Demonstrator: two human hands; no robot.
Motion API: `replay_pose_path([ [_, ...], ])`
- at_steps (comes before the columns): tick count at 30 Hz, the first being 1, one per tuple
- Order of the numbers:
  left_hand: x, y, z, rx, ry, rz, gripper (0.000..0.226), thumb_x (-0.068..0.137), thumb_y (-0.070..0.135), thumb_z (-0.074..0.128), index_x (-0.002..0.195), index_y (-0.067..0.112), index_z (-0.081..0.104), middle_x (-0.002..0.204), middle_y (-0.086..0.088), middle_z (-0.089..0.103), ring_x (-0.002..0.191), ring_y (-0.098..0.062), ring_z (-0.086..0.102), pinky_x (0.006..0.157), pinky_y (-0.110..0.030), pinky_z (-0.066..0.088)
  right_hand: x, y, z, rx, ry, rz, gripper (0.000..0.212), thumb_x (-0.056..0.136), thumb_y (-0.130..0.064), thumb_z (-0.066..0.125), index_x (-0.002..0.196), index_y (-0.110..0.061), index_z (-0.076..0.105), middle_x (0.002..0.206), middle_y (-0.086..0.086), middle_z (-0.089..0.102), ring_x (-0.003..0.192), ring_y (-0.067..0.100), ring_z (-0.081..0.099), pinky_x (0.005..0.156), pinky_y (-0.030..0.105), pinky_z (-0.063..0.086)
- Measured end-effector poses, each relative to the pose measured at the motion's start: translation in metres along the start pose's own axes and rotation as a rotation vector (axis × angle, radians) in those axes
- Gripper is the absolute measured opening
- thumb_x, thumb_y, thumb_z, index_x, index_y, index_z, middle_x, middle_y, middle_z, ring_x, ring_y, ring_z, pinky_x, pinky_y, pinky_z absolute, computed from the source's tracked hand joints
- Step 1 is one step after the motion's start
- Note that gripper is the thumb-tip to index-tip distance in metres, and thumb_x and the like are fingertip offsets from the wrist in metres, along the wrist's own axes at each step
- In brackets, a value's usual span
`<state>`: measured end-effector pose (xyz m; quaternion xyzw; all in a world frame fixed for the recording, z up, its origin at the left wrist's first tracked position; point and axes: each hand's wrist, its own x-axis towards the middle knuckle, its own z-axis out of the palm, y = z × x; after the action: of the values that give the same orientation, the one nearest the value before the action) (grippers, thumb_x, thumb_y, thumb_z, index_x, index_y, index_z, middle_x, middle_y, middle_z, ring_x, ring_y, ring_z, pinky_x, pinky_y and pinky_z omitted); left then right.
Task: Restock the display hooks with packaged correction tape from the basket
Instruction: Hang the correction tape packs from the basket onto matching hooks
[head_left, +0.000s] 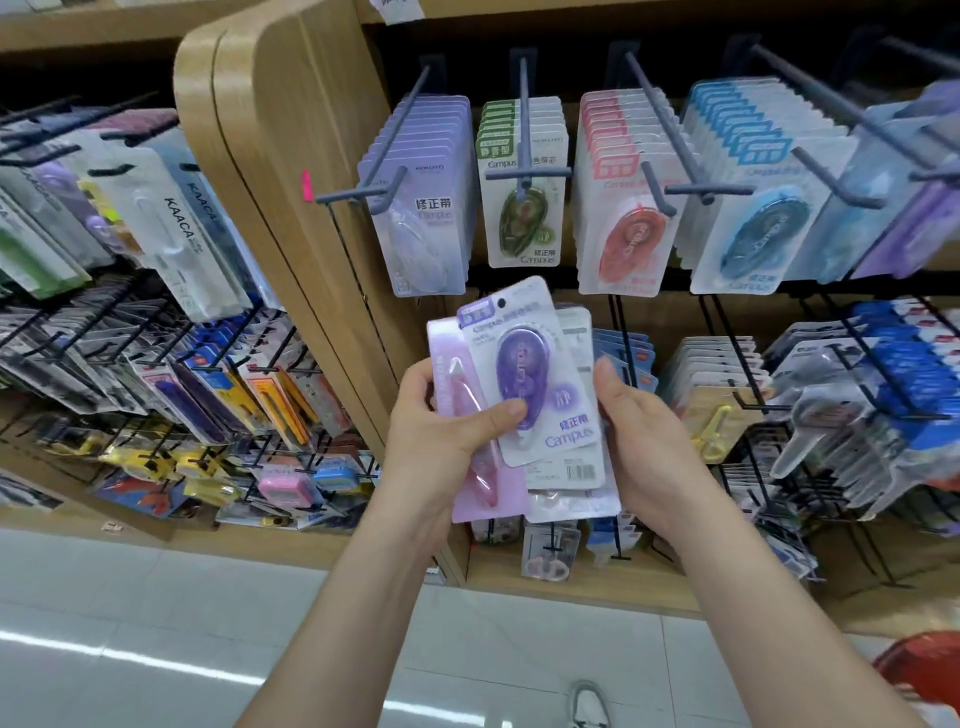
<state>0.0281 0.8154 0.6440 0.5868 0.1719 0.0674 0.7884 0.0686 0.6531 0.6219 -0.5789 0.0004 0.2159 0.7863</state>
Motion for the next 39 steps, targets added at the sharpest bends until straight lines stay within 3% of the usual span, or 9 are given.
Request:
replay_pose_path([
  [3,0.005,0.005,-0.016,-0.039,0.103,0.028,0.061,0.058,0.005,0.082,0.112,0.016,0.055,0.104,-0.006,0.075,0.093,-0.028,0.073,0.071,-0.045,0.061,0.001,0.003,-0.019,-0.171,0.161,-0.125,0.029,0.090,-0.015,0.068,0.118,-0.022,0.070,0.120,0.005,0.071,0.115,0.028,0.065,0.099,0.052,0.052],
  [6,0.003,0.010,-0.030,0.086,0.158,0.118,0.061,0.062,-0.001,0.083,0.110,0.022,0.054,0.104,0.001,0.075,0.096,-0.023,0.073,0.074,-0.044,0.061,-0.007,-0.007,-0.035,-0.282,0.180,-0.216,0.058,0.086,0.004,0.070,0.124,-0.039,0.059,0.114,0.000,0.073,0.106,0.025,0.069,0.088,0.048,0.058],
  [14,-0.012,0.010,-0.022,0.375,0.107,0.312,0.061,0.067,-0.009,0.083,0.100,0.032,0.051,0.096,0.016,0.071,0.091,-0.005,0.071,0.067,-0.029,0.062,-0.022,-0.023,-0.032,-0.620,0.300,-0.480,0.025,0.093,-0.008,0.064,0.093,-0.033,0.064,0.097,-0.022,0.066,0.081,-0.007,0.058,0.069,0.009,0.042],
  [19,-0.013,0.011,-0.022,0.339,0.083,0.290,0.057,0.068,-0.013,0.081,0.099,0.026,0.053,0.089,0.020,0.073,0.084,-0.001,0.071,0.063,-0.020,0.058,-0.025,-0.034,-0.026,-0.352,0.137,-0.445,0.068,0.085,0.004,0.071,0.125,-0.045,0.047,0.109,-0.001,0.072,0.096,0.015,0.072,0.077,0.032,0.060],
  [23,-0.016,0.012,-0.023,0.295,0.043,0.257,0.056,0.068,-0.017,0.078,0.099,0.023,0.053,0.088,0.017,0.073,0.084,-0.002,0.071,0.060,-0.020,0.057,-0.025,-0.049,-0.015,-0.526,0.137,-0.502,0.041,0.081,0.002,0.074,0.103,-0.031,0.068,0.096,-0.011,0.075,0.088,0.012,0.069,0.076,0.026,0.056],
  [29,-0.020,0.017,-0.021,0.230,-0.012,0.249,0.055,0.067,-0.016,0.077,0.101,0.022,0.054,0.091,0.015,0.075,0.085,-0.006,0.073,0.063,-0.024,0.059,-0.031,-0.058,-0.007,-0.454,0.123,-0.612,0.061,0.089,-0.004,0.069,0.121,-0.050,0.044,0.108,-0.005,0.073,0.087,0.020,0.074,0.075,0.043,0.061],
  [32,-0.020,0.015,-0.016,0.187,-0.050,0.234,0.056,0.065,-0.012,0.079,0.102,0.022,0.056,0.094,0.010,0.076,0.088,-0.012,0.074,0.064,-0.030,0.061,-0.036,-0.056,-0.013,-0.614,0.207,-0.656,0.042,0.094,-0.020,0.066,0.117,-0.051,0.049,0.110,-0.007,0.070,0.096,0.021,0.070,0.084,0.055,0.056],
  [36,-0.020,0.007,0.003,0.162,-0.138,0.228,0.058,0.056,0.000,0.081,0.104,0.022,0.057,0.099,0.004,0.076,0.091,-0.016,0.074,0.065,-0.029,0.060,-0.047,-0.052,-0.036,-0.442,0.348,-0.578,0.051,0.088,-0.011,0.072,0.125,-0.039,0.048,0.102,-0.009,0.076,0.091,0.013,0.074,0.080,0.039,0.057],
  [39,-0.019,-0.007,0.023,0.209,-0.198,0.220,0.061,0.060,-0.007,0.084,0.105,0.024,0.057,0.098,0.008,0.076,0.091,-0.013,0.073,0.066,-0.027,0.059,-0.058,-0.054,-0.061,-0.265,0.443,-0.546,0.029,0.085,-0.005,0.071,0.108,-0.021,0.066,0.093,-0.004,0.078,0.084,0.011,0.074,0.074,0.030,0.056],
])
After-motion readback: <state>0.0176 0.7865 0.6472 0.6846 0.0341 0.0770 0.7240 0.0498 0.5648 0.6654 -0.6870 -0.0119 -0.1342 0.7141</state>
